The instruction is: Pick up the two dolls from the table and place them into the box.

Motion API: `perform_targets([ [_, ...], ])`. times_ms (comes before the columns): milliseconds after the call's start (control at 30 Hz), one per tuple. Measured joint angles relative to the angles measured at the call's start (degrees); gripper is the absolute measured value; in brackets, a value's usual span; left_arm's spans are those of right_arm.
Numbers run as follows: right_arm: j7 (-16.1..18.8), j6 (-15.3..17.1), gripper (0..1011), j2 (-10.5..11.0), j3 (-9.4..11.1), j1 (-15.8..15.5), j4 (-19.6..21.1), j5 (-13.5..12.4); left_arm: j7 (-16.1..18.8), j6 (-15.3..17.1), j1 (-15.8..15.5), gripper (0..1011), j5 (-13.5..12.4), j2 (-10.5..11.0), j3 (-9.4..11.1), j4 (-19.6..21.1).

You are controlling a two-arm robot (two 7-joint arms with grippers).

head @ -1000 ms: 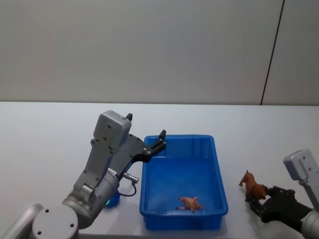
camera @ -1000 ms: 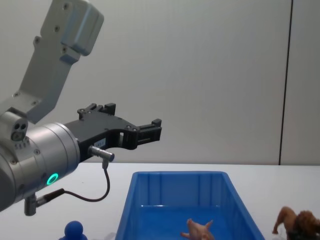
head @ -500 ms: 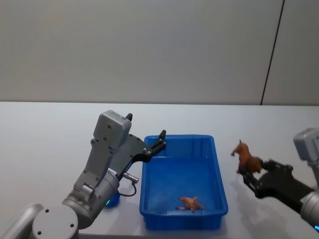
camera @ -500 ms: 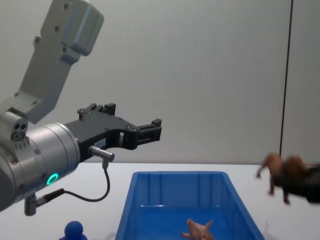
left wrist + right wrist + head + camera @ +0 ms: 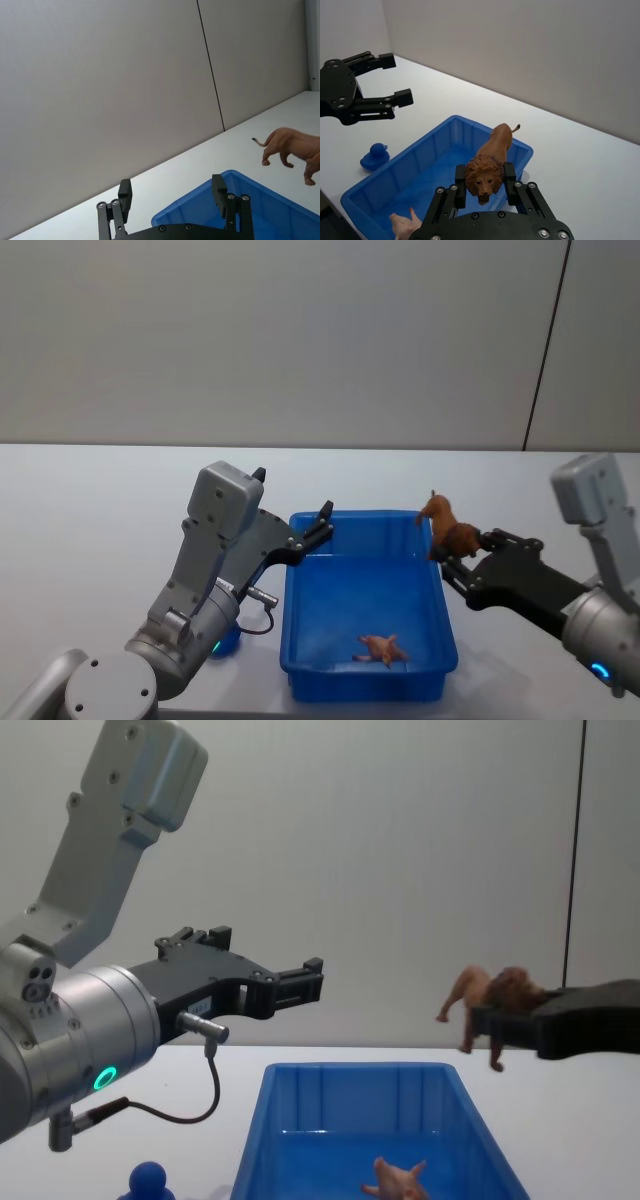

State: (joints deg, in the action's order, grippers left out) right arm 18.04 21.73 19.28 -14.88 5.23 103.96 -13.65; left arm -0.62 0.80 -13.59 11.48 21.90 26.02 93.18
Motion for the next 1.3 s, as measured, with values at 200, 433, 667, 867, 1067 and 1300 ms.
perform_targets([
  [200, 0.34, 2.68, 453, -1.92, -1.59, 1.57, -1.42, 2.43, 0.00, 0.00, 0.00, 1002, 0.00, 0.00, 0.00, 0.00],
  [433, 0.38, 4.66, 678, -3.55, -2.94, 2.91, -3.72, 4.57, 0.00, 0.00, 0.00, 1002, 0.00, 0.00, 0.00, 0.00],
  [667, 0.38, 4.90, 877, -4.10, -3.30, 3.60, -5.17, 5.37, 0.00, 0.00, 0.00, 1002, 0.00, 0.00, 0.00, 0.00],
  [867, 0.47, 3.62, 1001, -3.62, -2.69, 3.79, -5.90, 5.09, 0.00, 0.00, 0.00, 1002, 0.00, 0.00, 0.00, 0.00],
  [1067, 1.30, 1.49, 1001, -2.18, -1.36, 3.82, -6.90, 4.15, 0.00, 0.00, 0.00, 1002, 0.00, 0.00, 0.00, 0.00],
  [1300, 2.88, -1.36, 1001, -0.23, 0.24, 3.87, -8.60, 3.24, 0.00, 0.00, 0.00, 1002, 0.00, 0.00, 0.00, 0.00],
])
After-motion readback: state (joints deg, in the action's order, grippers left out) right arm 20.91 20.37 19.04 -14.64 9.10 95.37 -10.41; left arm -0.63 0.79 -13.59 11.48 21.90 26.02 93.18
